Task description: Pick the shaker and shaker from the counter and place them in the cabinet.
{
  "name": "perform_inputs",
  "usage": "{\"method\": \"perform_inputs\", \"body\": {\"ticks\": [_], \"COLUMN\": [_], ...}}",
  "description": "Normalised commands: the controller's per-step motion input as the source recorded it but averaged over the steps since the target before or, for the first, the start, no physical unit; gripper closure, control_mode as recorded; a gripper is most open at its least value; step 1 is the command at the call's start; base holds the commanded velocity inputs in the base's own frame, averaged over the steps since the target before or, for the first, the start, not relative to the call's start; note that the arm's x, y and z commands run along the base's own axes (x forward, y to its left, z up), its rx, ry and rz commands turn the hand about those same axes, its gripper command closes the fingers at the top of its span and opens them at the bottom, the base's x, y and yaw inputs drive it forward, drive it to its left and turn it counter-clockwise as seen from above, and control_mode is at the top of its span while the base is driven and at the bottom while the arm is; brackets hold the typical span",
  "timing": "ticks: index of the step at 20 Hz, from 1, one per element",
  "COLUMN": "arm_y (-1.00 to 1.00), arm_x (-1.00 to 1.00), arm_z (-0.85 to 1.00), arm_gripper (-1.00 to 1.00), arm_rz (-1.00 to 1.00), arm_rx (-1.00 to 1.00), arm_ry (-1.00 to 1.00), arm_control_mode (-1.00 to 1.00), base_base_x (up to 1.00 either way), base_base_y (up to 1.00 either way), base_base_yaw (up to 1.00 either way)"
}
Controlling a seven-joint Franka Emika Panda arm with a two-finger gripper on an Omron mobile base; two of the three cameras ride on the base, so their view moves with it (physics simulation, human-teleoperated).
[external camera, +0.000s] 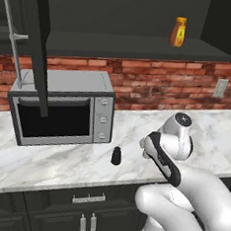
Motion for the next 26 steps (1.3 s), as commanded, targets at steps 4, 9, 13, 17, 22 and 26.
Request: {"method": "perform_inputs", "body": {"ticks": [4, 9, 13, 17, 22, 26], "arm_y": [0.0, 0.0, 0.0, 0.0, 0.0, 0.0], "arm_x": [0.18, 0.0, 0.08, 0.27, 0.28, 0.18], "arm_z": [-0.3, -0.33, -0.29, -0.31, -0.39, -0.25], "arm_gripper": [-1.0, -1.0, -1.0, -1.0, -1.0, -1.0], "arm_rz": [0.0, 0.0, 0.0, 0.0, 0.0, 0.0], "arm_rx": [0.0, 0.0, 0.0, 0.0, 0.0, 0.0], "arm_ry": [0.0, 0.0, 0.0, 0.0, 0.0, 0.0], "arm_control_mode": [-1.0, -1.0, -1.0, -1.0, -1.0, -1.0], "base_base_x": [0.0, 0.0, 0.0, 0.0, 0.0, 0.0], "base_base_y": [0.0, 0.0, 0.0, 0.0, 0.0, 0.0], "base_base_yaw": [0.0, 0.0, 0.0, 0.0, 0.0, 0.0]}}
